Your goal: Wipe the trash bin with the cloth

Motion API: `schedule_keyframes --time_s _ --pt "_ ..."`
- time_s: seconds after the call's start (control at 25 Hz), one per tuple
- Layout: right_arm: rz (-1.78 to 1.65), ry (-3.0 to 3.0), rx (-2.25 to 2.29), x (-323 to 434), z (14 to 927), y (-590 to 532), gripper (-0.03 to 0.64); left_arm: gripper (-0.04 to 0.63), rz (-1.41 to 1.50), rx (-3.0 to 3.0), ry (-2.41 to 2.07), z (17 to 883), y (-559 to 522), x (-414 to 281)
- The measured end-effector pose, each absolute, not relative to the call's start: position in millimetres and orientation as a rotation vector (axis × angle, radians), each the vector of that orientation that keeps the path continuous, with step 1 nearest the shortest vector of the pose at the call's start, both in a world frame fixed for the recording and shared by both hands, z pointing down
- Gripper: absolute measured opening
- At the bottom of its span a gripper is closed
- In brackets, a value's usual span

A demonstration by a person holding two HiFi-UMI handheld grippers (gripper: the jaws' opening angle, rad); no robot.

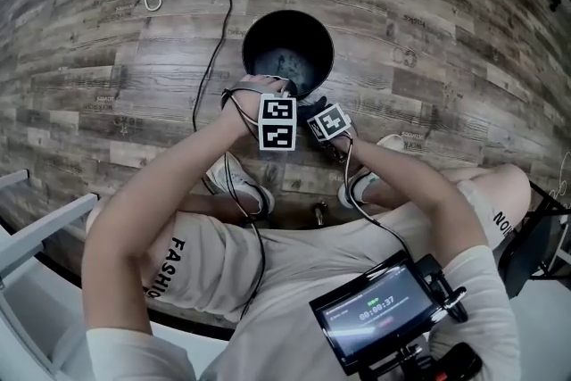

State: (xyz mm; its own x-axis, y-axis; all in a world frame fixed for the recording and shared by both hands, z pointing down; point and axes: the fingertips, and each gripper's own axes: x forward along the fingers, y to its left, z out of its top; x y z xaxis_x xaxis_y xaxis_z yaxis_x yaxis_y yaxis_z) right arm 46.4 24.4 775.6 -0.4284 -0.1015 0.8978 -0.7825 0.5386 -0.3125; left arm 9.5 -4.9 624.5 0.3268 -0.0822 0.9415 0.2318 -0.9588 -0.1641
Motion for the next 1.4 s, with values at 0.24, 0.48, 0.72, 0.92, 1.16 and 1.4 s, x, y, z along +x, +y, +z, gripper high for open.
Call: schedule_keyframes --time_s 0.24,0.48,0.72,0.92,1.16,1.4 --pt "0.867 -1.953 0.658 44 717 29 0.077 0.190 -1.484 -2.453 -0.248 595 3 9" --pt "0.818 -2.056 0.713 55 640 4 0.077 0.192 -1.294 -2.688 -0.115 546 -12 20" --pt "0.747 -2.173 0.764 70 552 -22 0.077 0.191 -1.054 -2.950 0.185 480 -50 29" --pt "0.613 -2.308 0.842 73 475 -44 0.077 0.190 -0.838 -3.045 0.456 417 -78 25" --pt "0.504 -2.483 1.047 83 385 -77 0.077 0.190 -0.633 -3.049 0.638 342 -89 21" --pt "0.343 -2.619 1.191 97 307 -91 0.077 0.190 -0.489 -3.020 0.750 283 -81 16"
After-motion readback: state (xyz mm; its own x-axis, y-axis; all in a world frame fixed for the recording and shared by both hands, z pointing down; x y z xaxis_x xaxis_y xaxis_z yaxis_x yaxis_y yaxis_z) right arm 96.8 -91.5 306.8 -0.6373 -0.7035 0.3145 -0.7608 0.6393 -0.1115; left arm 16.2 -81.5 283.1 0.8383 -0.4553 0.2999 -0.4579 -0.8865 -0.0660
